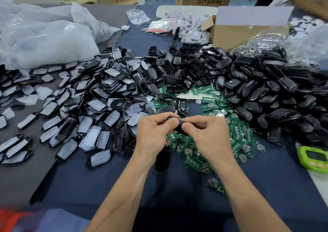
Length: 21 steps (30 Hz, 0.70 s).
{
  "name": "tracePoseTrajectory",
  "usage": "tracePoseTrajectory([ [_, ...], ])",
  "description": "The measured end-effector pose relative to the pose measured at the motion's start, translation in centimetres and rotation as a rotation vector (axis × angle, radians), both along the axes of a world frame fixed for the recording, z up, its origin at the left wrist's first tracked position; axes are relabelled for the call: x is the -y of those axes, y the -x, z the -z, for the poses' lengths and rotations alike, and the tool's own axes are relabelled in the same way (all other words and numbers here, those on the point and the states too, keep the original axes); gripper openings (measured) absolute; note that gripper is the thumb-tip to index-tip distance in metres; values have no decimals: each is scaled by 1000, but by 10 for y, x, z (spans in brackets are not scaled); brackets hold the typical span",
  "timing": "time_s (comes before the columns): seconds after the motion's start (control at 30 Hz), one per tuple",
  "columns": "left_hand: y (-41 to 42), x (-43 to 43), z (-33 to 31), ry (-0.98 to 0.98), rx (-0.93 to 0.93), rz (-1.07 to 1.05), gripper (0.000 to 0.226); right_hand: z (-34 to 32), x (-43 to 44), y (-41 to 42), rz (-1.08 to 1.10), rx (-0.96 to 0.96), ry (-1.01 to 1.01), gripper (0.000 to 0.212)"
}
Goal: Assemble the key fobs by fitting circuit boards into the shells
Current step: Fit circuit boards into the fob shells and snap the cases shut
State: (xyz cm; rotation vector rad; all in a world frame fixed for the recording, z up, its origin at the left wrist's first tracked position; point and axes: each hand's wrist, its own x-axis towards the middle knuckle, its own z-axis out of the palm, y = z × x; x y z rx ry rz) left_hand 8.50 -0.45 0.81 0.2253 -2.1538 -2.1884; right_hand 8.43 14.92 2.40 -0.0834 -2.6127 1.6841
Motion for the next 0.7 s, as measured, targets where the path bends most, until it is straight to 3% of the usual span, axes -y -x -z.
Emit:
tracePoseTrajectory([
  [0.1, 3, 4, 0, 205, -92, 102, 22, -3, -8, 3, -167, 35, -115, 22],
  [0.17, 4, 3, -1, 248, -91, 103, 27, -4, -12, 4, -187, 52, -82, 20],
  [0.3, 0, -12, 3, -90, 54, 81, 17, 3, -1, -4, -2, 159, 463, 27],
  [0.4, -6, -24, 8, -216, 99, 35, 27, 10, 10, -14, 64, 228, 709, 24],
  [0.5, -10, -31, 8, -260, 115, -29, 35, 15, 15, -19, 119, 247, 793, 14],
  [0.7, -14, -39, 9, -318, 171, -178, 32, 20, 18, -23, 115, 257, 754, 12],
])
